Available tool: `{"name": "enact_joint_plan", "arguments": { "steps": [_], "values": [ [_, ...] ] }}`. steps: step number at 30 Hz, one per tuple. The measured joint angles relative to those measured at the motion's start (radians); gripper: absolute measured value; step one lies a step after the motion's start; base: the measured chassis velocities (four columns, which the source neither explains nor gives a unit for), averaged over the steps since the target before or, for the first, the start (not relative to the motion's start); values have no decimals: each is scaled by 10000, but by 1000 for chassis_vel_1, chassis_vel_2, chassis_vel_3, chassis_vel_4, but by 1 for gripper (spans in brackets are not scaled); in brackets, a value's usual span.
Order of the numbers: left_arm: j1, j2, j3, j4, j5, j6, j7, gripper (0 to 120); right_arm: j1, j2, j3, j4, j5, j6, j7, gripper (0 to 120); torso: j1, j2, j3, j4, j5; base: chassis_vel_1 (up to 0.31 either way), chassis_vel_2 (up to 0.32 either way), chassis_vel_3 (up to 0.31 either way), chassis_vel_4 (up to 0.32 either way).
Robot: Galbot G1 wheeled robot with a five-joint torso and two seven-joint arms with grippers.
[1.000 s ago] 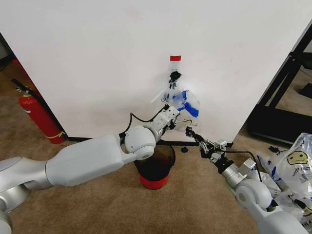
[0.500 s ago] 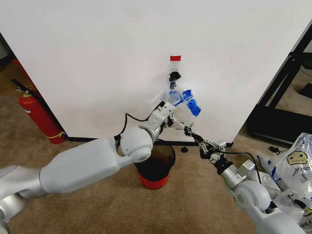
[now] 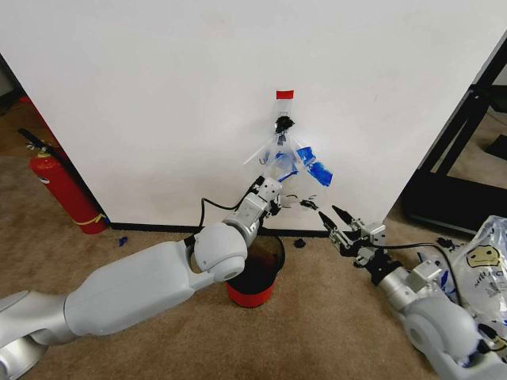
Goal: Pick up the garbage bag from the wall and place it over the trash bin.
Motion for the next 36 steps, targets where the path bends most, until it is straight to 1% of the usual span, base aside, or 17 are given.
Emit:
{"name": "enact_joint_plan", "arguments": {
  "steps": [2,4,5,6,8,9,11,12,18,21,24,26,29,30,31,32,36],
  "values": [
    [41,33,2,0,105,-35,-6,0,-61,-338,239,305,-785,-25,284,61,0,0,0,-1,5,0,0,0,0],
    [58,20,2,-5,112,-41,-30,0,316,-627,95,232,-1621,86,990,72,0,0,0,1,6,0,0,0,0],
    [60,8,4,-6,111,-41,-39,0,425,-664,19,169,-1786,103,1119,74,0,0,0,1,6,0,0,0,0],
    [64,-11,10,-5,111,-41,-55,0,609,-715,-133,18,-2049,163,1338,79,0,0,0,2,6,0,0,0,0],
    [64,-22,13,-4,112,-41,-61,0,700,-733,-214,-79,-2181,210,1445,81,0,0,0,3,7,0,0,0,0],
    [64,-52,23,3,111,-41,-81,0,895,-755,-413,-320,-2453,360,1660,87,0,0,1,2,8,0,0,0,0],
    [65,-87,44,24,111,-36,-104,0,1322,-738,-789,-780,-2850,576,2064,96,0,0,1,0,9,0,0,0,0],
    [74,-89,45,27,111,-35,-112,0,1525,-710,-969,-975,-2992,662,2196,98,0,0,1,1,7,0,0,0,0],
    [114,-65,49,28,107,-28,-117,0,2354,-645,-1652,-1586,-3416,909,2443,100,0,0,1,1,8,0,0,0,0],
    [77,-39,116,42,102,-23,-106,0,3213,-586,-2275,-2115,-3625,946,2560,100,1,0,1,2,4,0,0,0,0],
    [59,-55,123,54,100,-21,-105,0,3493,-541,-2482,-2316,-3794,947,2590,100,1,0,1,2,6,0,0,0,0],
    [52,-93,134,67,96,-17,-105,0,3832,-494,-2750,-2623,-4181,993,2600,100,1,-1,1,2,5,0,0,0,0],
    [47,-131,160,81,103,-15,-88,0,4148,-471,-2971,-3076,-5259,1370,2435,100,1,-1,2,0,6,0,0,0,0],
    [47,-131,160,81,103,-15,-88,0,4148,-471,-2971,-3076,-5259,1370,2435,100,1,-1,2,0,6,0,0,0,0],
    [32,-134,174,89,111,-18,-76,0,4293,-471,-3051,-3326,-5879,1552,2288,100,1,-1,1,1,6,0,0,0,0],
    [17,-137,179,100,114,-20,-73,0,4366,-484,-3129,-3436,-6153,1585,2229,100,1,-1,2,1,7,0,0,0,0],
    [0,-147,180,104,118,-28,-67,0,4583,-508,-3410,-3636,-6439,1438,2215,100,1,0,1,0,6,0,0,0,0]
  ]
}}
